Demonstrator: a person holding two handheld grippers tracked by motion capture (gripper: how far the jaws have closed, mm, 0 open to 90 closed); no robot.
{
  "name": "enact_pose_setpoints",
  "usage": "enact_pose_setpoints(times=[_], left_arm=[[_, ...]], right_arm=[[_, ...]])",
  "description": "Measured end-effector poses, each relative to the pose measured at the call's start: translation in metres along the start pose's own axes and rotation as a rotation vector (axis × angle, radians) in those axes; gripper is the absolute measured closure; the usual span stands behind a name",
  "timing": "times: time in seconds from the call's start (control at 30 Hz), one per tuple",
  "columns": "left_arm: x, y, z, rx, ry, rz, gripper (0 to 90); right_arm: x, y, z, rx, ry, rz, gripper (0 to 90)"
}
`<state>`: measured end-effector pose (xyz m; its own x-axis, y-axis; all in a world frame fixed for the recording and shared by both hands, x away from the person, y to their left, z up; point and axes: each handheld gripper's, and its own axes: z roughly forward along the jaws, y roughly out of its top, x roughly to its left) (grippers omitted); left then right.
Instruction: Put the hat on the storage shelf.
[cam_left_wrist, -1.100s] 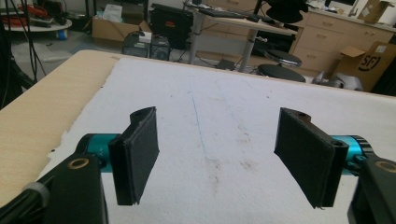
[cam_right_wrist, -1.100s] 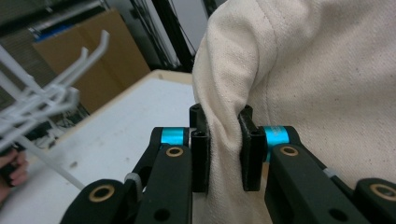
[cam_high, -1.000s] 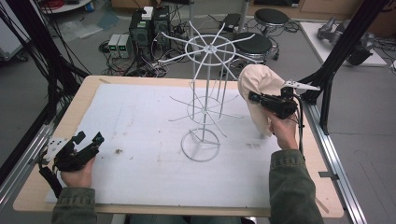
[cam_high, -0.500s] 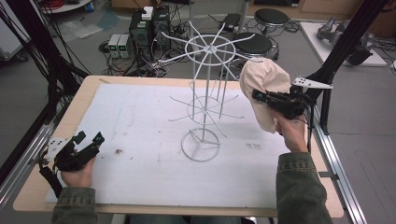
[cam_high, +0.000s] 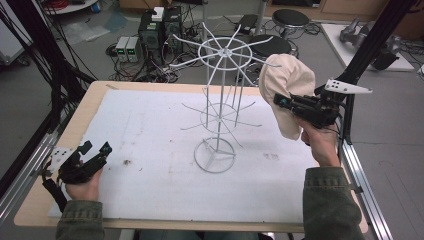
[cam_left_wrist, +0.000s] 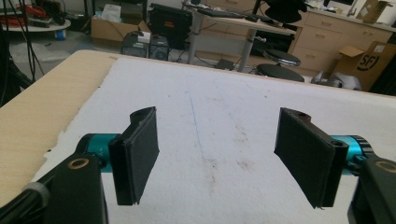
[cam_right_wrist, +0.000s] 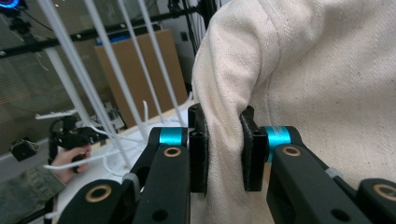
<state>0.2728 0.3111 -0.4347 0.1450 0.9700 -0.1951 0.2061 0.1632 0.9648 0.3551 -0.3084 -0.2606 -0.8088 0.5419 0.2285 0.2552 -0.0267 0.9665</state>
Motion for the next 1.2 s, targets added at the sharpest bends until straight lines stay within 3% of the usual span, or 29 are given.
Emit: enact_pose_setpoints(times=[0.4,0.6,0.8,1.2], left_arm=[[0.0,0.0,0.001,0.002,-0.006,-0.011,30.2],[0.0,0.0,0.0,-0.003,-0.012,-0.025,30.2],[-0.002,0.001,0.001,-0.004,-0.018,-0.026,30.2],[-0.001,0.001,0.001,-0.009,-0.017,-0.035,30.2]], right_arm=[[0.025,0.017,-0.015,-0.001,0.036,-0.062,76.3],[0.032,0.018,-0.025,-0.011,0.029,-0.069,75.6],[0.039,0.023,-0.039,-0.041,0.017,-0.077,75.5],[0.055,0.052,-0.058,-0.104,0.003,-0.109,75.1]])
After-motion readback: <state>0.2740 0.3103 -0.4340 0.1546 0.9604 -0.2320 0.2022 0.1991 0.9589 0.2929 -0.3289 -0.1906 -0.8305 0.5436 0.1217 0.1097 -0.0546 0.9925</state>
